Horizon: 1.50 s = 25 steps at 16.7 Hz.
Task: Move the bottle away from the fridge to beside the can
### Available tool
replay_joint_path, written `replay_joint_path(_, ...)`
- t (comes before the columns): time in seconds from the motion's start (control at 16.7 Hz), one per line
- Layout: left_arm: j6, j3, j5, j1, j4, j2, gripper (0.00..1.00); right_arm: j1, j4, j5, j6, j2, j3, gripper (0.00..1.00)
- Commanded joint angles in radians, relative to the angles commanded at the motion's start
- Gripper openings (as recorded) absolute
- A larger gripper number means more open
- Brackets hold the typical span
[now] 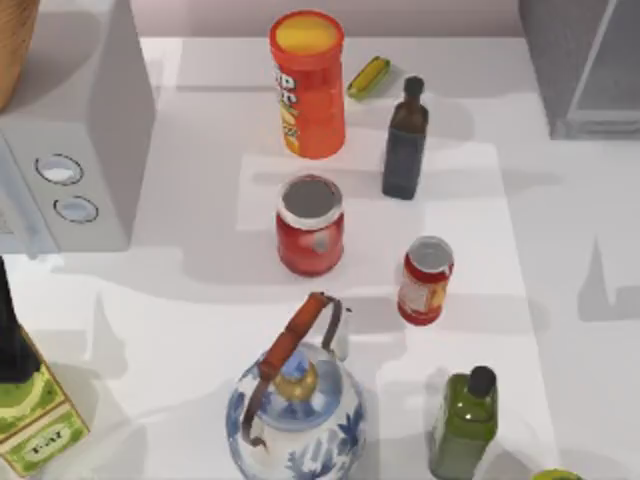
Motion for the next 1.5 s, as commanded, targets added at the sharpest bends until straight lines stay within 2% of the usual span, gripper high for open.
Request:
replay_joint_path(0.6,0.000,0.000,0.000,0.000,0.000,0.000,1.00,-0.115,0.578,-0.092,0.012,1.139,0.441,1.00)
replay_joint_path(0.84,0.000,0.000,0.000,0.000,0.000,0.000,1.00,-0.143,0.733,-0.112,0.009,1.476,0.582,1.00)
replay_joint_path(1.08,0.000,0.000,0.000,0.000,0.000,0.000,1.00,-0.160,0.808,-0.120,0.004,1.655,0.671,1.00)
replay_joint_path(1.5,0.000,0.000,0.000,0.000,0.000,0.000,1.00,-0.157,0.815,-0.120,0.004,1.680,0.685,1.00)
